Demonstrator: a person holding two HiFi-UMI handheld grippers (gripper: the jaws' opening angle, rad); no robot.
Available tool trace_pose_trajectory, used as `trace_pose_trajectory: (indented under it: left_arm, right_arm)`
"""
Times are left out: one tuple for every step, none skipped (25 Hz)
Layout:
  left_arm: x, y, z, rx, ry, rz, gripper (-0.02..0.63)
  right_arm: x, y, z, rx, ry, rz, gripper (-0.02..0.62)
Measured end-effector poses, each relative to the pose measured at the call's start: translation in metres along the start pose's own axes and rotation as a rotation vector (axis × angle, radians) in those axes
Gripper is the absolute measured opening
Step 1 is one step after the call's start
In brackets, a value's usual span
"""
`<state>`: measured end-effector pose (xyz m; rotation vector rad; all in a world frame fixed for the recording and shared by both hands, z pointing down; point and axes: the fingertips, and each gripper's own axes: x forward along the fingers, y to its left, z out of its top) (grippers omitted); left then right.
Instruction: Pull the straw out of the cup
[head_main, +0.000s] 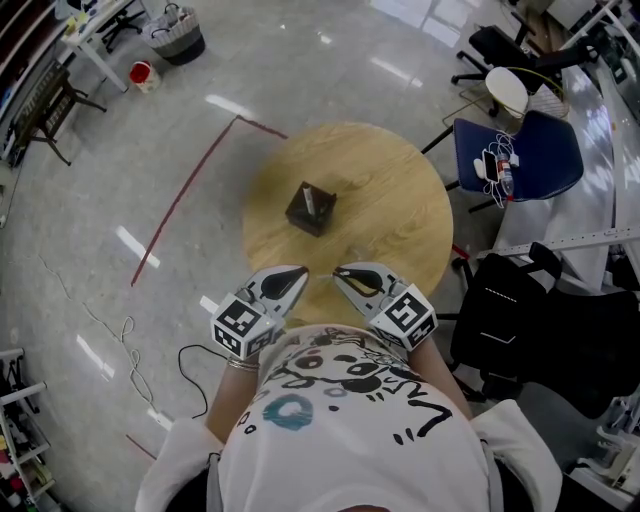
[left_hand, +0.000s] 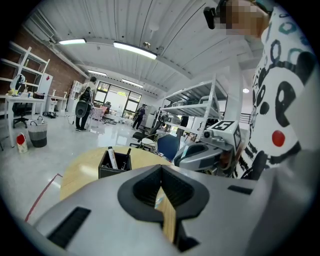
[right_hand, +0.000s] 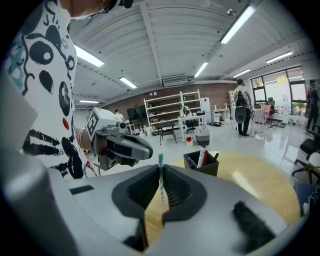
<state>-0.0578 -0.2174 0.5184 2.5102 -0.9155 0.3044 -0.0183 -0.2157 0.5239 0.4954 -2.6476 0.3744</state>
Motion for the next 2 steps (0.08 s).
trace_pose_trajectory:
  left_arm:
    - [0.001, -0.0014, -0.0004, 0.001, -0.001, -0.001, 0.015]
    - [0.0021, -0.0029, -0.0008, 0.001, -0.002, -0.003, 0.015]
  right_arm:
    - [-0.001, 0.0, -0.0008, 0.0, -0.002, 0.0, 0.04]
    - [-0.0021, 0.0, -0.0017, 0.0, -0.003, 0.0, 0.04]
